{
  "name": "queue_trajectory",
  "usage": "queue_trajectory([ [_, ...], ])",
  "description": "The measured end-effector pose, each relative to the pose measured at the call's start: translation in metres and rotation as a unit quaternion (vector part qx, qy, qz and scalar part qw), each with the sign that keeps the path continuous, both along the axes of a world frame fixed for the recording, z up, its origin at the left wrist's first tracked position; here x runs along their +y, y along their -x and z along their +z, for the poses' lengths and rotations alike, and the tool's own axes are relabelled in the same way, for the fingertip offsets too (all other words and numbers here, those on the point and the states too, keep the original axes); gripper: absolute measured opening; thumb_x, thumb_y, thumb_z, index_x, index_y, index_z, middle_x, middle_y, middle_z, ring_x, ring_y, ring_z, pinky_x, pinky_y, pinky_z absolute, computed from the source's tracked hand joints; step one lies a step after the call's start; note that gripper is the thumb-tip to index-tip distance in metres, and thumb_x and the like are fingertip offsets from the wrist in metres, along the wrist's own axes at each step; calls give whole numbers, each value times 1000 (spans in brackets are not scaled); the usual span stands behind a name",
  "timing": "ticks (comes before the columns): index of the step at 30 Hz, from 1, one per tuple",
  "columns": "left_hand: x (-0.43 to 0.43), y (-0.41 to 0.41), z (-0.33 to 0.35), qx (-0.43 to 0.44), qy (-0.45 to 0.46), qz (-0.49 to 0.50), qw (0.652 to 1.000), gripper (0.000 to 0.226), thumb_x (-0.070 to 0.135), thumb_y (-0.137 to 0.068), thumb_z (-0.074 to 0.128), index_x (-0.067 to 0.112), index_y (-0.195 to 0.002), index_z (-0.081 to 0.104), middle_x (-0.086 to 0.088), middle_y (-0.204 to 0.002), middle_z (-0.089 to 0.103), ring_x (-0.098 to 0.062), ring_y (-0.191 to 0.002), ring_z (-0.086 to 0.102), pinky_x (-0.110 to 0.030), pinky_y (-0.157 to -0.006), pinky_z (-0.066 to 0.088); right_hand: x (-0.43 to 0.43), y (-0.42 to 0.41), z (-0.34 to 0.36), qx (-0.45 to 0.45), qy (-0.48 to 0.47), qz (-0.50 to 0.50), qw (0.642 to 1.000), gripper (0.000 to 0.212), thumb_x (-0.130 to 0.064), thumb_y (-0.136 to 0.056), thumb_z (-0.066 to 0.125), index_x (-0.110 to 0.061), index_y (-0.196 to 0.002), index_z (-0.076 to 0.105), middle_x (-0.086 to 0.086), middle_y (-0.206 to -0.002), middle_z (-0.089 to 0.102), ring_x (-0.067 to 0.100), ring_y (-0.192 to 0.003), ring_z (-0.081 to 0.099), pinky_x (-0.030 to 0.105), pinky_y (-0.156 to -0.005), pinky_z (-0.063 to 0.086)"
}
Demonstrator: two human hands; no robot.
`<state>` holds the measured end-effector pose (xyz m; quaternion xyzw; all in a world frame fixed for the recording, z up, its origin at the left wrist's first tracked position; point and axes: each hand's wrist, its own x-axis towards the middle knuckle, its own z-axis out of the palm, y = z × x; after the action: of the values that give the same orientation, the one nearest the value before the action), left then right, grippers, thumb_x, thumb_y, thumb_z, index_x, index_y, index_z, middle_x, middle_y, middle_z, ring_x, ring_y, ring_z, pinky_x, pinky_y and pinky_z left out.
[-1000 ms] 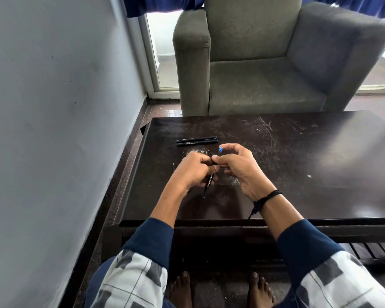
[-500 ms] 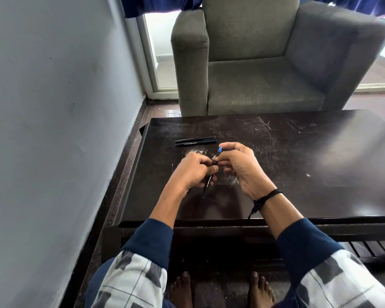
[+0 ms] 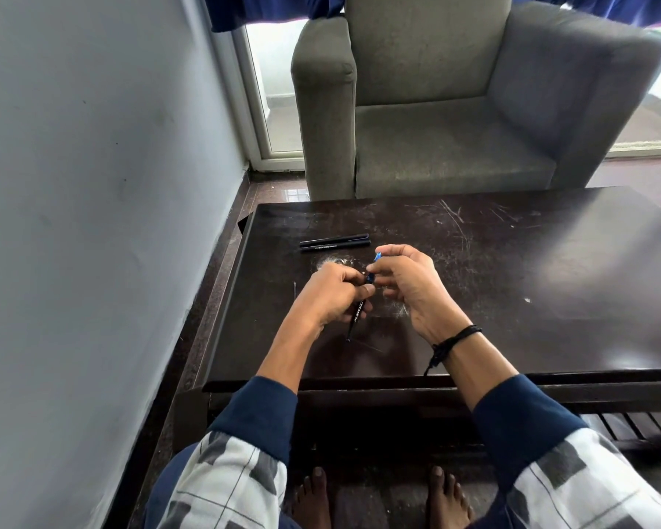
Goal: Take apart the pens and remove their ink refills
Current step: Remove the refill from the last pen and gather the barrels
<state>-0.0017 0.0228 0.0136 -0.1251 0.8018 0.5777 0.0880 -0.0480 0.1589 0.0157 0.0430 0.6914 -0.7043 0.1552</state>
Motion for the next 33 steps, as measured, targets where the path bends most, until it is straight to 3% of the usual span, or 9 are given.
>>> queue_trajectory([
  [3, -2, 0, -1, 3, 6, 0, 1000, 12, 14, -98, 65, 10, -106, 72, -8, -76, 74, -17, -71, 71, -29, -66, 57, 0, -2, 0, 4, -8, 18, 1000, 34, -7, -80, 76, -18, -111, 66, -2, -87, 72, 9, -70, 63, 26, -64, 46],
  [7, 0, -1, 0, 3, 7, -7, 1000, 9, 13, -98, 64, 13, -99, 73, -6, -74, 73, -14, -67, 70, -26, -62, 56, 0, -2, 0, 7, -8, 11, 1000, 41, 3, -78, 68, -16, -114, 63, 3, -87, 73, 14, -74, 64, 26, -63, 46],
  [12, 0, 0, 0, 3, 5, -2, 1000, 9, 14, -98, 65, 13, -100, 73, -6, -74, 73, -12, -65, 69, -25, -60, 55, 0, 0, -1, 2, 6, -2, 1000, 41, -1, -78, 65, -19, -114, 61, 8, -96, 75, 15, -79, 66, 27, -64, 47],
  [17, -1, 0, 1, 4, 7, 5, 1000, 11, 14, -97, 65, 11, -103, 73, -6, -76, 74, -8, -64, 70, -22, -57, 53, 0, -1, -1, 11, 0, 7, 1000, 37, -2, -80, 71, -17, -113, 65, 2, -91, 73, 13, -76, 66, 27, -65, 47],
  [23, 1, 0, 0, 1, -1, 1, 1000, 7, 13, -97, 65, 12, -99, 72, -8, -75, 73, -15, -67, 69, -32, -69, 58, 1, 1, -1, 7, 14, -5, 1000, 33, 0, -79, 64, -16, -108, 66, 10, -95, 76, 16, -78, 66, 26, -64, 47],
  [28, 1, 0, 0, 0, 5, 2, 1000, 11, 13, -97, 65, 9, -105, 71, -9, -79, 73, -12, -66, 69, -24, -59, 56, 0, 0, -1, 7, 0, 7, 1000, 32, -9, -80, 74, -19, -110, 67, 0, -90, 73, 13, -75, 64, 28, -67, 48],
  [33, 2, -1, 0, 4, 15, -8, 1000, 8, 13, -97, 65, 12, -100, 73, -8, -76, 72, -13, -68, 69, -25, -61, 57, 0, -1, 0, 19, -12, 9, 1000, 32, 2, -80, 71, -13, -109, 68, 4, -87, 70, 14, -71, 61, 25, -63, 48],
])
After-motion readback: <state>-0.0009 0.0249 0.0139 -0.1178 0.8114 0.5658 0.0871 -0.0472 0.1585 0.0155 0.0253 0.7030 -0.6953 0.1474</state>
